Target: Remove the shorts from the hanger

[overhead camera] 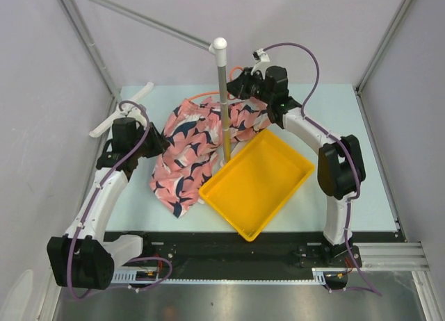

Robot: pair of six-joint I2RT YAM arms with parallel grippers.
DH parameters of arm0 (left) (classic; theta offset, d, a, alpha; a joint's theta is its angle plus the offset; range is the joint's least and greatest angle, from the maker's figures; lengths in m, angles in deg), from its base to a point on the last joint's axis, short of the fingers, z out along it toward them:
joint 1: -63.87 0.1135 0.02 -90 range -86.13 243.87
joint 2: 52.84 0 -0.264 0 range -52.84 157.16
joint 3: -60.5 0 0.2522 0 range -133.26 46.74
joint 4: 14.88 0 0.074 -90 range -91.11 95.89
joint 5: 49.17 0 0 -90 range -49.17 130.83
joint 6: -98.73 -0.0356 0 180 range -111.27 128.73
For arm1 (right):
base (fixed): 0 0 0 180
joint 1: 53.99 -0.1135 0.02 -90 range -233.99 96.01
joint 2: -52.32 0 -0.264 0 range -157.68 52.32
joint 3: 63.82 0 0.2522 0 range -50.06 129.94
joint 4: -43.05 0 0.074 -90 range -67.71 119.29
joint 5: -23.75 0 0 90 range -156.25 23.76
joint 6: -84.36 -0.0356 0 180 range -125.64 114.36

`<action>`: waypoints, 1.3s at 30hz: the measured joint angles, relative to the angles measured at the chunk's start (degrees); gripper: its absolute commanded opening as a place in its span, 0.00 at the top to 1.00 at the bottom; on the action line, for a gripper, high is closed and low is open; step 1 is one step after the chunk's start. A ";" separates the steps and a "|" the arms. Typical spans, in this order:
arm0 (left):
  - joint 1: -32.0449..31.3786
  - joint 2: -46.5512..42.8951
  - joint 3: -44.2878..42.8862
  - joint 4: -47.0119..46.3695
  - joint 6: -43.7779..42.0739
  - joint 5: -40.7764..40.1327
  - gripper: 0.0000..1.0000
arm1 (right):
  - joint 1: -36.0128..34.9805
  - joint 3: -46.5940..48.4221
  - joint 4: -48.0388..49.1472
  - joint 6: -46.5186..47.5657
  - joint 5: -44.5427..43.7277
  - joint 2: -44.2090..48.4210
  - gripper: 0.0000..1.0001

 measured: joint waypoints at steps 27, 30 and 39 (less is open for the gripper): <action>5.92 1.75 2.34 -5.81 5.60 9.51 0.21 | 7.72 1.25 4.33 -9.27 -0.94 1.86 1.00; 6.23 1.07 2.40 -5.81 5.55 10.10 0.18 | 4.17 6.58 3.93 -8.02 -1.11 -0.96 1.00; 6.27 -17.38 3.58 -9.40 6.10 6.36 0.13 | -4.20 13.51 -2.03 -2.12 1.75 -7.30 1.00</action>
